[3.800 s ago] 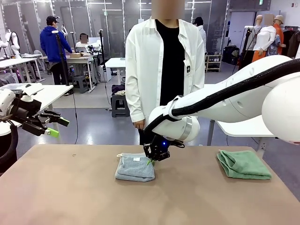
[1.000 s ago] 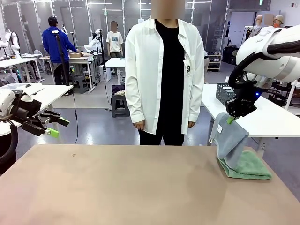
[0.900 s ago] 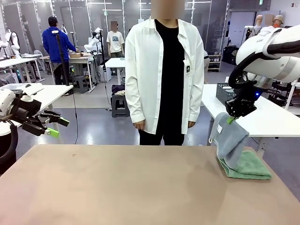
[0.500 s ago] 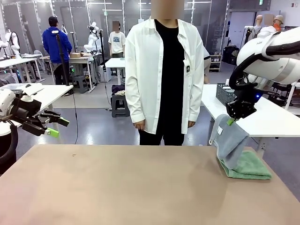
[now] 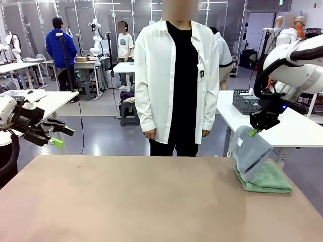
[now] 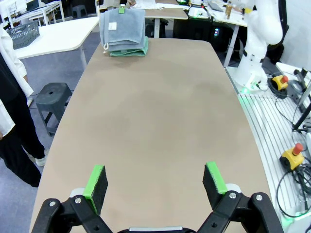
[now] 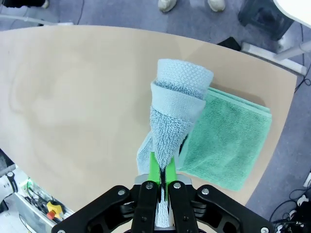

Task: Fold the towels and place them in the basket.
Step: Stack the folded Towel with hook on the right side of the table.

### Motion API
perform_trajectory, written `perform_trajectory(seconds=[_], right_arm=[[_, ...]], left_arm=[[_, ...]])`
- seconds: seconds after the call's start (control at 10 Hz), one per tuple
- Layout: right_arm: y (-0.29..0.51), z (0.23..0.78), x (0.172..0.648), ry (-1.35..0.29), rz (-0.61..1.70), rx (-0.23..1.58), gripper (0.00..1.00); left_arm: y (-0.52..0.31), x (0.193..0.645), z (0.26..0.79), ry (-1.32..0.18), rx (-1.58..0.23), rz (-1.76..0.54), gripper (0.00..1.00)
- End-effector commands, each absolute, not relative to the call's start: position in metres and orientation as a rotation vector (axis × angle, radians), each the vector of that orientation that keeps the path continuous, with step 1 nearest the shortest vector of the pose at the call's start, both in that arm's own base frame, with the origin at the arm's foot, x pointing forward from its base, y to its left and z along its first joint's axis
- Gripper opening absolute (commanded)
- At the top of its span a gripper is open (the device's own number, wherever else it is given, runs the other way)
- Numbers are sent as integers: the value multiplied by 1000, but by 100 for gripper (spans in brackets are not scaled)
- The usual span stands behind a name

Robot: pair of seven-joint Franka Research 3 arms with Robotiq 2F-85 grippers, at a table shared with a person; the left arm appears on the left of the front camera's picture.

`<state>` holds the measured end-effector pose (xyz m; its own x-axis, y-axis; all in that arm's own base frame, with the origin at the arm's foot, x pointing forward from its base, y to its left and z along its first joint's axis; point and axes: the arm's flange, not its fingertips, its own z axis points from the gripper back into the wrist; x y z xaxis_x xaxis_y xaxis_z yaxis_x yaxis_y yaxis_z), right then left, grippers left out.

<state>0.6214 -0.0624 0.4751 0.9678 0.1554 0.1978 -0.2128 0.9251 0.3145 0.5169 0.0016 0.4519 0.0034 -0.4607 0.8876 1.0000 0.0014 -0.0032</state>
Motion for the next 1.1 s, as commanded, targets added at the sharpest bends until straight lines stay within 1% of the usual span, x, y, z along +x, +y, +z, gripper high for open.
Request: perform_trajectory(seconds=[0.0,0.2,0.4,0.6,0.9,1.0], right_arm=[[-89,465,636,-138,209,419,5],[-115,446,634,-115,221,457,5],[-143,426,630,-129,211,499,5],[-172,397,632,-166,213,600,5],[-194,369,630,-137,146,676,5],[-195,368,630,-119,150,674,25]], left_arm=[[2,517,454,-849,-855,-1399,100],[2,517,454,-849,-855,-1399,100],[2,517,454,-849,-855,-1399,100],[2,517,454,-849,-855,-1399,100],[2,517,454,-849,-855,-1399,100],[2,517,454,-849,-855,-1399,100]])
